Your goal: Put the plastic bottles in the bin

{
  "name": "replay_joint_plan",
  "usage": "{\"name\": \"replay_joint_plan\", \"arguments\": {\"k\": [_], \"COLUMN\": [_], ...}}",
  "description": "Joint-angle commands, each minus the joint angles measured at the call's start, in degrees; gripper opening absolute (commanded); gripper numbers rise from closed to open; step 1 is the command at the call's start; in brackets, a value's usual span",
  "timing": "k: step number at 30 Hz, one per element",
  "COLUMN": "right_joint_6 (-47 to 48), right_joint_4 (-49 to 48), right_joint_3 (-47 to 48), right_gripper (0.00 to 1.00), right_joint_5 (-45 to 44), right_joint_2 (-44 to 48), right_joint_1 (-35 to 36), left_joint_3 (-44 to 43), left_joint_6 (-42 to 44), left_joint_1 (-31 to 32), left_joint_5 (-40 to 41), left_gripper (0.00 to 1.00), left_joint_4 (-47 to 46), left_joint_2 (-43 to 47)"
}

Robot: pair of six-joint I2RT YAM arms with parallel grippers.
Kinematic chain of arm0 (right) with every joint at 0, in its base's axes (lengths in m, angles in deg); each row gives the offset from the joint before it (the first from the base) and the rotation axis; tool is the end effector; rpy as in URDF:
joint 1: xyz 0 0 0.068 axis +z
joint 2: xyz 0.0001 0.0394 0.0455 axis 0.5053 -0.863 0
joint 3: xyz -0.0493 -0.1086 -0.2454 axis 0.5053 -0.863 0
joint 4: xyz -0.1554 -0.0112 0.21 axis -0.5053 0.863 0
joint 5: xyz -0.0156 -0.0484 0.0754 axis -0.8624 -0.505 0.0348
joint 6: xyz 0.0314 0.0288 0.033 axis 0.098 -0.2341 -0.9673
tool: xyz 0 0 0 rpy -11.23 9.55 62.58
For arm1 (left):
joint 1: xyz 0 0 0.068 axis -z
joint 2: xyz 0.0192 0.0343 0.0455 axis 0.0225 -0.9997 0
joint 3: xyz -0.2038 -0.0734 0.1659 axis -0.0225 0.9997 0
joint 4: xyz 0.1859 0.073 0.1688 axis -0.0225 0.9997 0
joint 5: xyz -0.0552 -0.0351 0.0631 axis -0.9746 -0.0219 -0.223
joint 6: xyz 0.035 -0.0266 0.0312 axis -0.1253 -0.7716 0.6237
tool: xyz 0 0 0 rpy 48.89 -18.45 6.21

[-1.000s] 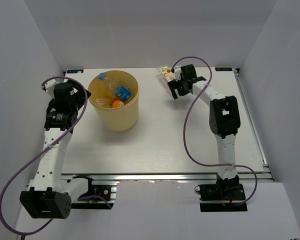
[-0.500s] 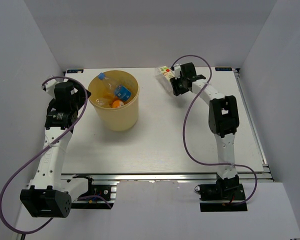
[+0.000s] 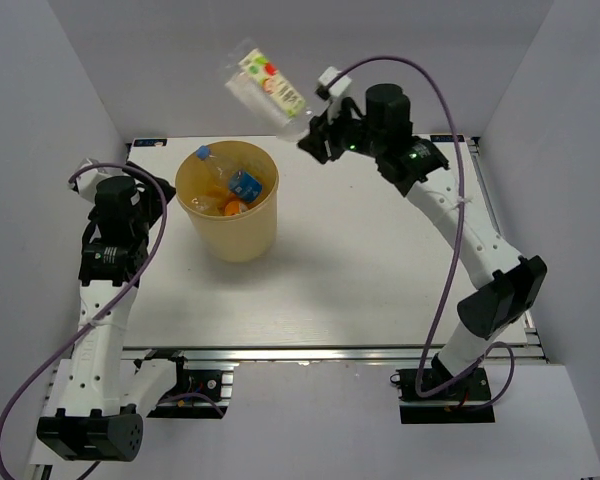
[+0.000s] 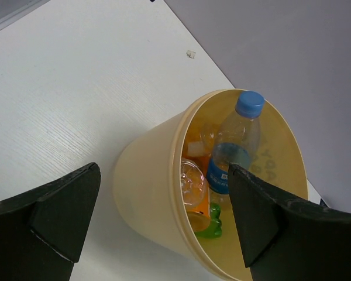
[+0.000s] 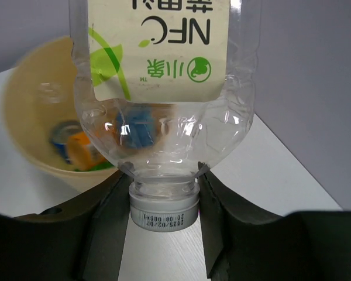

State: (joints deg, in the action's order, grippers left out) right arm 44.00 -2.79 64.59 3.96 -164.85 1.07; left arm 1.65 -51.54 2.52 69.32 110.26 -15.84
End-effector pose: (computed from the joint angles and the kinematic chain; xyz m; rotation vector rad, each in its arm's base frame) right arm 0.3249 0.2119 0.4583 -0.8554 1.5358 0.5399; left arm 0.1951 0.0074 0.3886 -0.9202 1.7576 -0.1808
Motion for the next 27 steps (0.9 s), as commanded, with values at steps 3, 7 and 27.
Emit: {"name": "replay_joint_plan", "arguments": {"k": [3, 7, 27], "right_joint_6": [5.34, 8.06, 1.66], "right_joint_4": [4.72, 8.06, 7.54], "right_joint_3": [3.82, 7.15, 7.87], "right_gripper": [0.27, 0.37, 0.89], "right_joint_5": [2.57, 0.03, -12.01], "right_joint_2": [-2.8, -6.05, 0.62], "right_joint_1": [8.04, 11.2, 10.6], "left_joint_3": [-0.05, -0.49, -2.86], "left_joint_6": [-0.16, -1.47, -1.47], "left_joint_1": [-0.18, -0.18, -0.18], "left_joint_5": [1.91, 5.59, 8.42], "left_gripper": [0.98, 0.98, 0.98], "left_joint_4": [2.97, 5.25, 5.87], "left_joint_2": [2.99, 4.05, -0.78]}}
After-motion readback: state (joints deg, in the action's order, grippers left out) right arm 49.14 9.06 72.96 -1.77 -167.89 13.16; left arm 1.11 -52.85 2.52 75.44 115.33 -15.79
